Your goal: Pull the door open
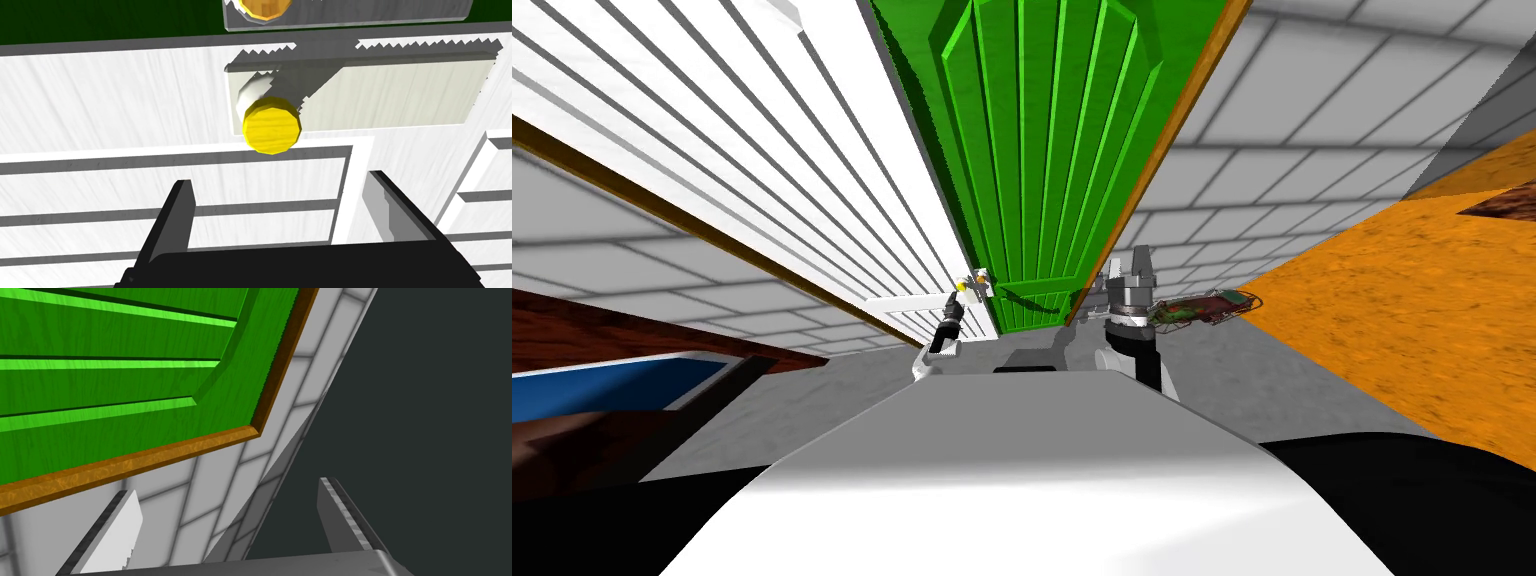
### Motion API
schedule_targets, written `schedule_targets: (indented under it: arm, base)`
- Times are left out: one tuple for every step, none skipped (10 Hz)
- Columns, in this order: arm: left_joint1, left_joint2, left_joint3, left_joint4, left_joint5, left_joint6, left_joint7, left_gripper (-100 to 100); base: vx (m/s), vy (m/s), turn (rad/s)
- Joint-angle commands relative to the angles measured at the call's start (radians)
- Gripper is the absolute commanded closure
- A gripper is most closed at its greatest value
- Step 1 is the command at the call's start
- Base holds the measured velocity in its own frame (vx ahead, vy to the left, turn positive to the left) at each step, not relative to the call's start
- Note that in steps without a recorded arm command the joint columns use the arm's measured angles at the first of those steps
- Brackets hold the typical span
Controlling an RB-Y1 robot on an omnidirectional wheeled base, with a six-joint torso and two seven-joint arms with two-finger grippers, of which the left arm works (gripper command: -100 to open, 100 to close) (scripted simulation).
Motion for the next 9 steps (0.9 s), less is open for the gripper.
schedule_targets:
  arm:
    - [0.023,0.019,0.029,0.018,0.007,0.001,0.003,-100]
    - [0.030,0.028,0.040,0.025,0.010,0.001,0.004,-100]
    - [0.033,0.032,0.046,0.029,0.012,0.001,0.005,-100]
    - [0.044,0.049,0.068,0.045,0.019,0.000,0.009,-100]
    - [0.044,0.049,0.068,0.045,0.019,0.000,0.009,-100]
    - [0.041,0.056,0.076,0.053,0.023,-0.002,0.012,-100]
    - [0.038,0.056,0.076,0.054,0.023,-0.002,0.012,-100]
    - [0.032,0.055,0.072,0.054,0.023,-0.003,0.013,-100]
    - [0.022,0.051,0.065,0.052,0.023,-0.005,0.014,-100]
  base:
    - [-0.050,0.071,0.173]
    - [-0.114,0.079,0.139]
    - [-0.096,0.071,0.032]
    - [-0.032,0.087,0.039]
    - [0.009,0.065,0.018]
    - [0.105,0.040,-0.054]
    - [0.175,0.028,-0.073]
    - [0.191,0.007,-0.101]
    - [0.192,-0.015,-0.115]
